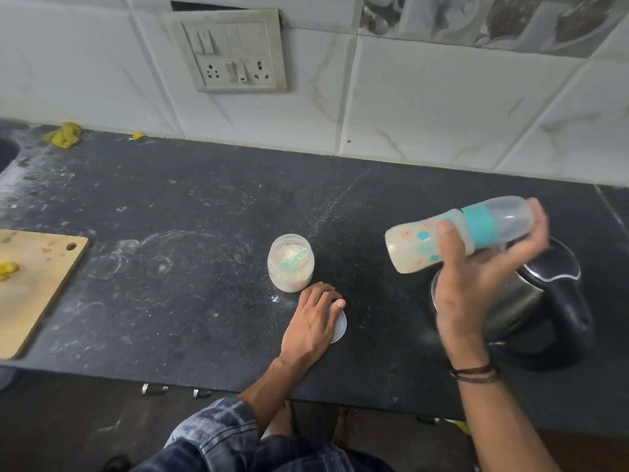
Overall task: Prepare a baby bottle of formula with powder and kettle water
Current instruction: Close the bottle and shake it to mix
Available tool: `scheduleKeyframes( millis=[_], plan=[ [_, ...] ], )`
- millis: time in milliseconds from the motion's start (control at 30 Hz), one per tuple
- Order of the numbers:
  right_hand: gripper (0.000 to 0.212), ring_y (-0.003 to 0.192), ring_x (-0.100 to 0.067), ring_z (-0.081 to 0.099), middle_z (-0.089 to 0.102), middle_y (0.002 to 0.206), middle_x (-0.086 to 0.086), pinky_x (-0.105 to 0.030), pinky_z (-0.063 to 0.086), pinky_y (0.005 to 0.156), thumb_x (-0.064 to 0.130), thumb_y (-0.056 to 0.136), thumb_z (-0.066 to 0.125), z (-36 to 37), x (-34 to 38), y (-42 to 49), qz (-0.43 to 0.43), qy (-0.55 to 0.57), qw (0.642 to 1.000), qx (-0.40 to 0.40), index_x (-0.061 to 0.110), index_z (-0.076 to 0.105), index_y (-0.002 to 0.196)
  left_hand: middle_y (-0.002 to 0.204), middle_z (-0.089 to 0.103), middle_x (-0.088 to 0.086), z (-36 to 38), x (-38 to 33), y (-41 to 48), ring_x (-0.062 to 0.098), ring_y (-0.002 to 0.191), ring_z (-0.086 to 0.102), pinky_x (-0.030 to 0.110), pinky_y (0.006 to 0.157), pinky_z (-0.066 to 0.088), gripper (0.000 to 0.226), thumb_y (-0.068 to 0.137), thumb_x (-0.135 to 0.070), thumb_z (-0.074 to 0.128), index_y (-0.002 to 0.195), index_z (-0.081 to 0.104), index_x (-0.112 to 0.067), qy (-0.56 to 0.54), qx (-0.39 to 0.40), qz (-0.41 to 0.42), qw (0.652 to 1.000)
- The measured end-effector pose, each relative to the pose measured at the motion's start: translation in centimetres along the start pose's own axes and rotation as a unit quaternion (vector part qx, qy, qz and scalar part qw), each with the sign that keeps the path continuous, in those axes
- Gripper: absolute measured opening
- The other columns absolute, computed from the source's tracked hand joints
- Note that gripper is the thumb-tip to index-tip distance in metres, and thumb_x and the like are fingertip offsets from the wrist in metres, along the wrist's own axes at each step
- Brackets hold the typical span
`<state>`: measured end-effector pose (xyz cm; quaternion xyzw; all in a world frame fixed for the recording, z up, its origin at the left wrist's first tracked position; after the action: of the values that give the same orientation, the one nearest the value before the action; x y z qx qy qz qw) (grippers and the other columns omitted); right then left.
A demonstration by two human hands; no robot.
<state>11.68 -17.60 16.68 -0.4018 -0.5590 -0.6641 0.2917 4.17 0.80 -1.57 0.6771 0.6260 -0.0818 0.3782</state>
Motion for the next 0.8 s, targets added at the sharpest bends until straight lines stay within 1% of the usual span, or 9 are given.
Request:
scheduleKeyframes(
  millis=[167,267,333,433,500,633,667,733,800],
  plan=[
    [0.085,0.104,-0.003,0.064,0.053,0.125,0.035,-0.044,0.058,0.089,0.040,0.073,0.083,2.7,-2.8,-2.6,0.066,-0.132,0.971,0.187,0.034,0.035,0.144,0.111,0.055,-0.002,-0.2,-0.4,-0.2,0.020,0.111,0.048,0.032,0.102,0.035,0.010,0.102,-0.012,0.047,0.108,0.052,-0.018,0.013,-0.014,0.035,0.999],
    [0.084,0.106,0.003,0.060,0.047,0.135,0.014,-0.022,0.054,0.086,0.023,0.081,0.080,0.7,-0.4,-0.6,0.022,-0.046,0.997,0.053,0.014,0.028,0.146,0.109,0.054,-0.006,-0.1,0.1,0.0,0.018,0.111,0.049,0.033,0.100,0.035,0.011,0.104,-0.010,0.050,0.107,0.053,-0.020,0.008,-0.003,0.008,1.000],
    [0.081,0.106,0.002,0.060,0.045,0.137,-0.004,-0.021,0.054,0.085,0.009,0.087,0.077,-0.8,-0.4,-0.2,0.027,0.001,0.998,-0.054,0.005,0.023,0.147,0.109,0.050,-0.008,-0.2,-0.1,-0.1,0.018,0.109,0.049,0.032,0.099,0.035,0.015,0.102,-0.008,0.052,0.106,0.050,-0.023,0.013,-0.004,0.012,1.000],
    [0.082,0.099,-0.002,0.064,0.053,0.124,0.023,-0.039,0.059,0.084,0.009,0.081,0.083,1.7,-2.4,-0.9,0.075,-0.061,0.993,0.066,0.019,0.033,0.144,0.109,0.047,-0.011,-0.4,-0.2,0.0,0.017,0.109,0.047,0.030,0.098,0.035,0.020,0.100,-0.006,0.057,0.106,0.049,-0.023,0.013,-0.006,0.011,1.000],
    [0.081,0.097,-0.004,0.065,0.054,0.120,0.033,-0.035,0.059,0.084,0.010,0.077,0.087,1.9,-2.9,-1.1,0.077,-0.070,0.987,0.122,0.024,0.038,0.140,0.108,0.047,-0.013,-0.4,-0.2,0.2,0.015,0.109,0.047,0.030,0.098,0.035,0.022,0.099,-0.003,0.061,0.104,0.052,-0.023,0.005,-0.008,-0.011,1.000],
    [0.078,0.099,-0.007,0.064,0.051,0.131,-0.011,-0.034,0.059,0.081,0.007,0.087,0.079,-0.9,-0.9,1.3,0.048,0.045,0.997,-0.039,0.000,0.027,0.145,0.109,0.046,-0.013,-0.5,-0.4,0.3,0.013,0.110,0.046,0.025,0.099,0.033,0.029,0.098,-0.003,0.063,0.103,0.048,-0.027,0.003,-0.010,-0.027,1.000],
    [0.077,0.100,-0.010,0.064,0.052,0.131,-0.012,-0.041,0.059,0.082,0.012,0.087,0.080,-0.6,-1.0,1.5,0.038,0.027,0.999,-0.021,0.003,0.029,0.144,0.111,0.047,-0.012,-0.3,-0.2,0.3,0.012,0.112,0.046,0.025,0.100,0.033,0.025,0.099,-0.005,0.062,0.104,0.050,-0.026,0.001,-0.004,-0.031,0.999],
    [0.081,0.101,-0.012,0.064,0.058,0.127,0.012,-0.052,0.057,0.086,0.021,0.080,0.085,1.5,-2.9,0.6,0.055,-0.068,0.985,0.147,0.018,0.035,0.143,0.115,0.053,-0.011,0.3,0.9,-0.1,0.007,0.117,0.045,0.024,0.104,0.032,0.006,0.105,-0.018,0.054,0.107,0.058,-0.022,-0.023,0.020,-0.070,0.997],
    [0.084,0.101,-0.006,0.065,0.057,0.123,0.030,-0.044,0.058,0.089,0.021,0.077,0.089,1.7,-4.4,-0.7,0.091,-0.088,0.963,0.238,0.030,0.038,0.143,0.117,0.057,-0.006,0.6,1.3,-0.3,-0.001,0.118,0.043,0.018,0.106,0.030,0.025,0.107,-0.031,0.044,0.109,0.063,-0.015,-0.048,0.035,-0.094,0.994]
  ],
)
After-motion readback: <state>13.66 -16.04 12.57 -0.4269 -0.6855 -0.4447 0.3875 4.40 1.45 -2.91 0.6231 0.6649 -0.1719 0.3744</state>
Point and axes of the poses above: each hand's wrist, its own y-axis towards the middle knuckle, its own z-axis out of the palm, x = y × z, the point moved 8 cm from there along y, towards the middle knuckle
